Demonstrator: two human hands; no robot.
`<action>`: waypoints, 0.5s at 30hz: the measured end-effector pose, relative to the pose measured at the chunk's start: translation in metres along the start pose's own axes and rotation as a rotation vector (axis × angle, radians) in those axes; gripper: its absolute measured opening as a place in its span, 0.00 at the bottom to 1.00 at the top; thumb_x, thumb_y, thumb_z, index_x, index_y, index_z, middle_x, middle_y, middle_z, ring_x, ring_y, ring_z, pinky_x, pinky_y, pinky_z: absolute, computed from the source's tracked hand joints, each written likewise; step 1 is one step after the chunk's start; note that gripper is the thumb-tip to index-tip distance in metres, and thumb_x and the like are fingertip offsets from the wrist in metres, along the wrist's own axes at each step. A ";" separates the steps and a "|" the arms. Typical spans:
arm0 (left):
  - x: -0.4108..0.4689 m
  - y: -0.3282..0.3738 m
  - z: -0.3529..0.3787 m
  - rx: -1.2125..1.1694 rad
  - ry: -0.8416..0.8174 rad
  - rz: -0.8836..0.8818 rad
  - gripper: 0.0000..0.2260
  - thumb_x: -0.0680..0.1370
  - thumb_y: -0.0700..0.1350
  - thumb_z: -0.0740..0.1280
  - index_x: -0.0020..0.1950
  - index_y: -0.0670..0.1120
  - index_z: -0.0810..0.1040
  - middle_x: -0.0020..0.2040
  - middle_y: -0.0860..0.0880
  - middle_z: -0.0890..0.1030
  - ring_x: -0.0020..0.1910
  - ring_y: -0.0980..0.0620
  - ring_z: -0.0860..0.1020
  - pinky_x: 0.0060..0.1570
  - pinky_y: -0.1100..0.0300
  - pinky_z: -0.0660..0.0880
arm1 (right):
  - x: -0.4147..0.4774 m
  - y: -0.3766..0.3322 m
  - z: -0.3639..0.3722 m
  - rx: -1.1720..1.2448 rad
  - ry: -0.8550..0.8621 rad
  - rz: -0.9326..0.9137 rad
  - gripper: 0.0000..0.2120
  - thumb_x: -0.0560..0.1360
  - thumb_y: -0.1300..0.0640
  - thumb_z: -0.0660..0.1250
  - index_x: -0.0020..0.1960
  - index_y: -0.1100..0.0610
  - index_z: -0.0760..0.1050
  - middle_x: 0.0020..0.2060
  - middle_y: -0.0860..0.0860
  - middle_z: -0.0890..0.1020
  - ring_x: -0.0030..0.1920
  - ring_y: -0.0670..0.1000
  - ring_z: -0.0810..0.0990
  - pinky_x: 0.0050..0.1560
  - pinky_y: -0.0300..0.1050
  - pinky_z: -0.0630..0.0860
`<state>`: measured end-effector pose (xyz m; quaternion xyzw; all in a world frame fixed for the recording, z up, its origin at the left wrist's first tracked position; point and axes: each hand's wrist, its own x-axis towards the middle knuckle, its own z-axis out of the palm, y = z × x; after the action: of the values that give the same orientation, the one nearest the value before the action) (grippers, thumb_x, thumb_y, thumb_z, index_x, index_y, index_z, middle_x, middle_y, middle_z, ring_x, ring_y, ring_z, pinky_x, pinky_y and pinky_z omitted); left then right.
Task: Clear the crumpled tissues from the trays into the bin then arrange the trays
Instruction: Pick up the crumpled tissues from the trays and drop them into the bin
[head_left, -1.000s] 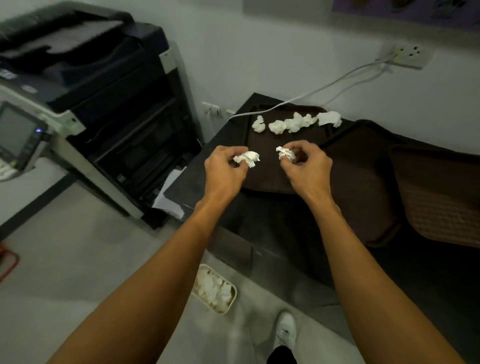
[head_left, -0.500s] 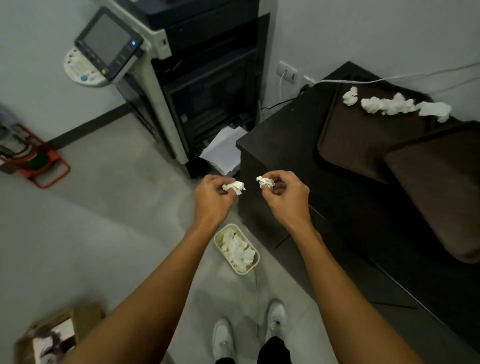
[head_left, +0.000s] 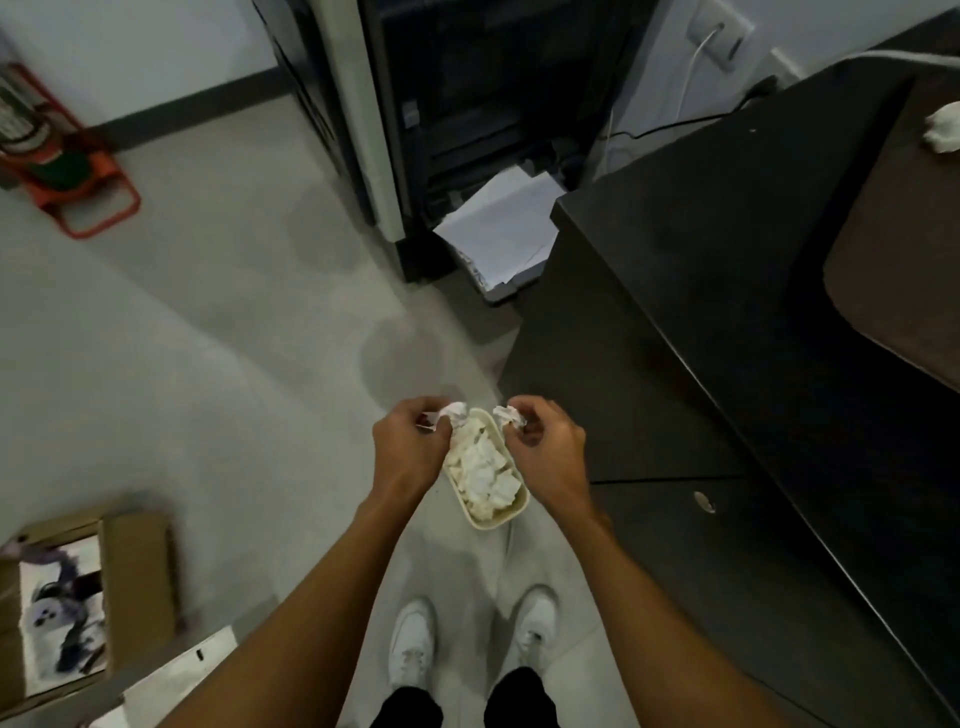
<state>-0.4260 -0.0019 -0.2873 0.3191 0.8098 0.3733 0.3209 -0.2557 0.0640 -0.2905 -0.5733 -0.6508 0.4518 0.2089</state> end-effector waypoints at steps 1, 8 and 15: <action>0.006 -0.012 0.007 0.007 0.002 -0.010 0.08 0.77 0.45 0.74 0.55 0.50 0.86 0.49 0.55 0.86 0.44 0.58 0.83 0.45 0.66 0.80 | 0.007 0.012 0.009 -0.005 -0.013 0.020 0.12 0.76 0.58 0.74 0.58 0.50 0.80 0.51 0.46 0.82 0.49 0.46 0.83 0.51 0.46 0.84; 0.038 -0.094 0.046 0.038 0.014 -0.080 0.08 0.79 0.43 0.71 0.58 0.47 0.85 0.50 0.53 0.85 0.44 0.63 0.80 0.44 0.73 0.75 | 0.048 0.088 0.071 -0.051 -0.036 0.104 0.11 0.76 0.60 0.74 0.57 0.54 0.80 0.48 0.49 0.84 0.46 0.46 0.83 0.44 0.28 0.78; 0.068 -0.149 0.061 0.039 0.066 -0.107 0.09 0.79 0.44 0.71 0.59 0.48 0.85 0.51 0.52 0.85 0.45 0.59 0.81 0.46 0.68 0.76 | 0.079 0.140 0.152 -0.245 -0.104 0.182 0.15 0.77 0.53 0.72 0.63 0.48 0.77 0.59 0.51 0.80 0.57 0.52 0.80 0.52 0.38 0.76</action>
<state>-0.4611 -0.0037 -0.4582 0.2691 0.8431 0.3500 0.3070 -0.3182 0.0760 -0.5022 -0.6271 -0.6562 0.4152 0.0616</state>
